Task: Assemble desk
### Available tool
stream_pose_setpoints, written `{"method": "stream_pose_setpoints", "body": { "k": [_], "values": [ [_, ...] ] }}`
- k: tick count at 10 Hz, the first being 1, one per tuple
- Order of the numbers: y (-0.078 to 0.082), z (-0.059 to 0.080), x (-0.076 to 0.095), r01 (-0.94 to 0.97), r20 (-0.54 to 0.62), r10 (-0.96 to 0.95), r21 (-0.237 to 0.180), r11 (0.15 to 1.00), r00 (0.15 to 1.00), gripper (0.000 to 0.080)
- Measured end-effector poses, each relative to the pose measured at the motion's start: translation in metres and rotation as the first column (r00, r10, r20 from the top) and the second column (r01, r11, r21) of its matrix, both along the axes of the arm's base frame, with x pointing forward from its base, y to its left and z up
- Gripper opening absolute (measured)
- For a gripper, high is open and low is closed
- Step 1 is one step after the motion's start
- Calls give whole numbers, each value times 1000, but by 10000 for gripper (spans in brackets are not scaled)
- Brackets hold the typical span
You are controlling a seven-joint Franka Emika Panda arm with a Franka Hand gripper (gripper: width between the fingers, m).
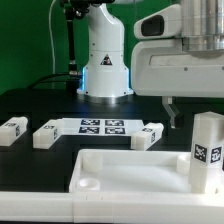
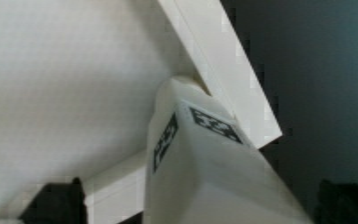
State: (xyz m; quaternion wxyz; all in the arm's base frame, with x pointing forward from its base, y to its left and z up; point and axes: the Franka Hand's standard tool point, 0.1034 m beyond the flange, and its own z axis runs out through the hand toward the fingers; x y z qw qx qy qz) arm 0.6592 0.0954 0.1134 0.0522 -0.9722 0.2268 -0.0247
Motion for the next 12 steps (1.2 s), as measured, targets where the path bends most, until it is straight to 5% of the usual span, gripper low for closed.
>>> {"method": "stream_pose_setpoints", "body": {
  "k": [6, 11, 12],
  "values": [
    [7, -2, -1, -507, 22, 509, -69, 859, 860, 649],
    [3, -2, -1, -675, 21, 679, -93, 732, 734, 623],
    [3, -2, -1, -674, 21, 678, -93, 733, 734, 447]
  ]
}}
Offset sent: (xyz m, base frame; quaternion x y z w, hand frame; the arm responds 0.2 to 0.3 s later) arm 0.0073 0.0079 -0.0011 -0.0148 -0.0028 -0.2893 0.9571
